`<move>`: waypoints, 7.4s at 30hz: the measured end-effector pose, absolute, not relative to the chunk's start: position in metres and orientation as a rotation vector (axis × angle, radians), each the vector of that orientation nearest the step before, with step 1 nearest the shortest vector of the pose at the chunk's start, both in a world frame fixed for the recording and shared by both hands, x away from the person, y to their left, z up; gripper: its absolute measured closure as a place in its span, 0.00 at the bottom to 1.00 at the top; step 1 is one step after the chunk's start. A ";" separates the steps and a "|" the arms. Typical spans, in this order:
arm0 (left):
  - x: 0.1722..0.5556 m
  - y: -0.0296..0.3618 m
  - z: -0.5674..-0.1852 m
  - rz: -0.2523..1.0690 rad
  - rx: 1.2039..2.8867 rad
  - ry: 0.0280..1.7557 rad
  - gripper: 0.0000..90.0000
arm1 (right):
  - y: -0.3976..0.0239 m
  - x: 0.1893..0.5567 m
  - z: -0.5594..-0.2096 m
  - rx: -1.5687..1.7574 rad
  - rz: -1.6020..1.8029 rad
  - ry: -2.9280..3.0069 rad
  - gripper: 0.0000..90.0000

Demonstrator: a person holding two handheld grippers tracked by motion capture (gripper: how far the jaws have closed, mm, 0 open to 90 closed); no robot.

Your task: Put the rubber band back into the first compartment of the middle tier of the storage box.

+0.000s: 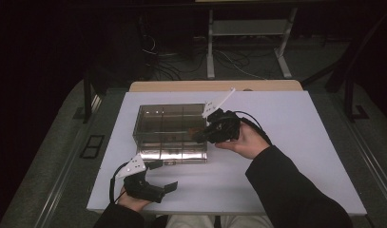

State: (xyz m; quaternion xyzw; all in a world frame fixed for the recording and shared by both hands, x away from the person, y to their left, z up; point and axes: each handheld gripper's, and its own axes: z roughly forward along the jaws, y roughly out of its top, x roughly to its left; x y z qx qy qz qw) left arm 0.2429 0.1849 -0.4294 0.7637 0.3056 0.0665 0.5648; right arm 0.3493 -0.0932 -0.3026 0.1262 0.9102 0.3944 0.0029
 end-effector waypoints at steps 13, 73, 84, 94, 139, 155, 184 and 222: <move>0.243 0.185 -0.430 0.154 1.792 0.722 0.00 | -0.075 0.361 -0.311 0.371 1.251 2.870 0.95; 0.243 0.186 -0.430 0.139 1.794 0.716 0.00 | 0.007 0.381 -0.332 0.299 1.299 2.947 0.95; 0.243 0.186 -0.430 0.133 1.793 0.717 0.00 | 0.028 0.383 -0.340 0.274 1.286 2.979 0.95; 0.243 0.186 -0.430 0.129 1.790 0.721 0.00 | 0.044 0.384 -0.353 0.256 1.276 3.010 0.95; 0.244 0.186 -0.431 0.122 1.801 0.727 0.00 | 0.041 0.379 -0.350 0.291 1.226 2.973 0.61; 0.244 0.186 -0.431 0.127 1.802 0.725 0.00 | -0.018 0.379 -0.324 0.466 1.298 2.867 0.12; 0.243 0.186 -0.431 0.125 1.798 0.727 0.00 | -0.112 0.361 -0.324 0.710 1.340 2.732 0.01; 0.242 0.185 -0.431 0.122 1.801 0.730 0.00 | -0.201 0.327 -0.349 0.894 1.332 2.640 0.01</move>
